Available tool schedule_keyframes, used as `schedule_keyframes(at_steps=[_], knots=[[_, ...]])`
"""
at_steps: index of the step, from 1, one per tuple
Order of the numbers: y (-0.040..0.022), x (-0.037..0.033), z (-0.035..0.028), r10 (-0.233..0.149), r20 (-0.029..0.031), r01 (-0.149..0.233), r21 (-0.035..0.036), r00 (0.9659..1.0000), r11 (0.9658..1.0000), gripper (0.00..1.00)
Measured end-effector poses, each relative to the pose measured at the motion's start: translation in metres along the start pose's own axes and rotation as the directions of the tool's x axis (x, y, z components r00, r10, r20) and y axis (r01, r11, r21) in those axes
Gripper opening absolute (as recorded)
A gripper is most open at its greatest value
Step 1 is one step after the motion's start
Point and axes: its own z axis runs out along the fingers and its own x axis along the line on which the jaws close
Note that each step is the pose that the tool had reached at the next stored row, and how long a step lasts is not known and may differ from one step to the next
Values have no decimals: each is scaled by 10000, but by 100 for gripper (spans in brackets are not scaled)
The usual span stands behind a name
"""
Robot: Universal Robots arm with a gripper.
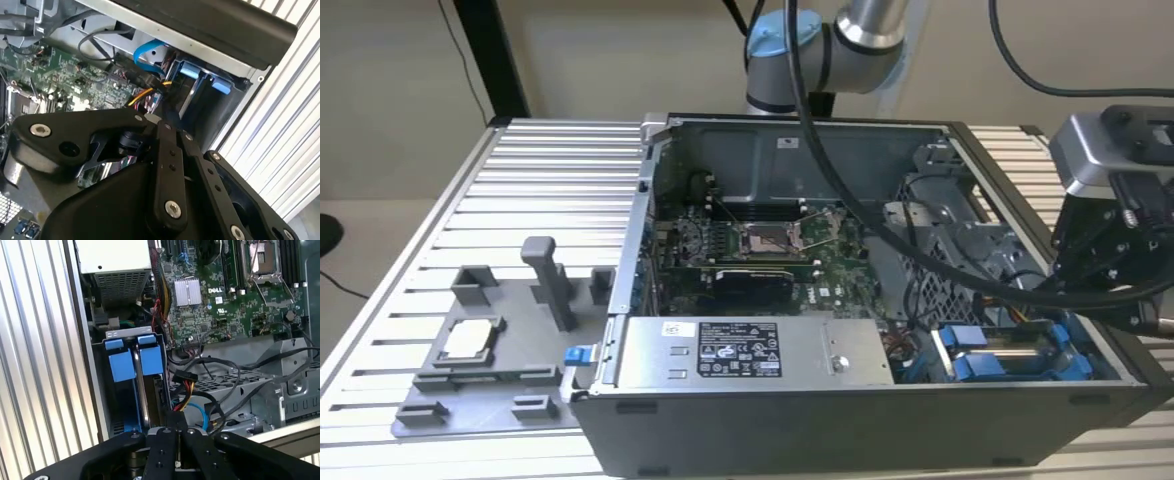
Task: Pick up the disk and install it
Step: 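Insert the second disk wire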
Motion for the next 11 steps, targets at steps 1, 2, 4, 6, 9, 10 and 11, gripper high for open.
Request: schedule_keyframes(at_steps=[1, 2, 4, 6, 9, 10, 11], knots=[[22, 0, 0, 0, -2, 0, 1, 10000, 10000, 0], [23, 0, 1, 0, 0, 0, 1, 10000, 10000, 0], [24, -2, 1, -1, -1, 1, 1, 10000, 10000, 0], [24, -2, 0, 0, 38, 0, -3, 10000, 10000, 0], [10, 5, -7, 4, 312, -3, -51, 9995, 10000, 0], [2, 14, -12, 7, 349, -5, -67, 9994, 10000, 0], [-8, 23, -14, 12, 365, -8, -86, 9993, 10000, 100]])
